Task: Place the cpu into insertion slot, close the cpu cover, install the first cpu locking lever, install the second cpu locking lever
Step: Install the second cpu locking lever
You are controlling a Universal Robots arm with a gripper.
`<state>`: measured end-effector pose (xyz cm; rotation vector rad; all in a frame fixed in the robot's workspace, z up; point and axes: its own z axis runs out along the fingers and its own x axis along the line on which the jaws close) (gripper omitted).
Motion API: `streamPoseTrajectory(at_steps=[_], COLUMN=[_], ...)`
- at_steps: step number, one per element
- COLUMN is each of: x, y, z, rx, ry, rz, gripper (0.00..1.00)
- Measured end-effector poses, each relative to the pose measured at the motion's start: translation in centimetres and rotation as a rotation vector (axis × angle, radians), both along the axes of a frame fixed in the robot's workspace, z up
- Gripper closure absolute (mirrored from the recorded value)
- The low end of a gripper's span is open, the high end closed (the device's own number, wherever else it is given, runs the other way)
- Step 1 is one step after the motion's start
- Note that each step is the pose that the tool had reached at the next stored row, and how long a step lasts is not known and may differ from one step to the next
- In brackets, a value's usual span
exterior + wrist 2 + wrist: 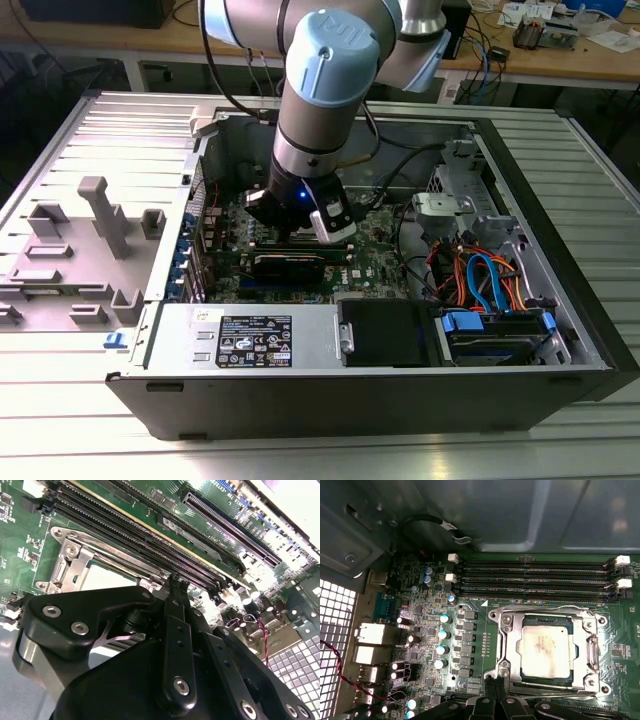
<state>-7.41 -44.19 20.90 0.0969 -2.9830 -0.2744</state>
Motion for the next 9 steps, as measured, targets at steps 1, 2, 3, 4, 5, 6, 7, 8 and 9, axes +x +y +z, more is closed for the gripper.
streamPoseTrajectory(at_steps=[1,2,3,4,5,6,7,8,9], x=[0.00,0.00,0.00,0.00,0.00,-0.01,-0.01,-0.01,-0.01], y=[0.00,0.00,0.00,0.00,0.00,0.00,0.00,0.01,0.00], z=[0.00,0.00,-0.01,-0.01,-0.01,-0.01,-0.03,-0.05,-0.06], rx=[0.0000,0.0000,0.0000,0.0000,-0.0001,-0.0001,0.0008,0.0020,0.0022], ry=[0.0000,-0.0001,0.0000,-0.0001,0.0000,0.0000,-0.0001,-0.0002,0.0000], rz=[0.000,0.000,0.000,0.000,0.000,0.000,0.000,0.000,0.000], gripper=[0.89,0.89,0.89,0.89,0.89,0.89,0.89,0.89,0.89])
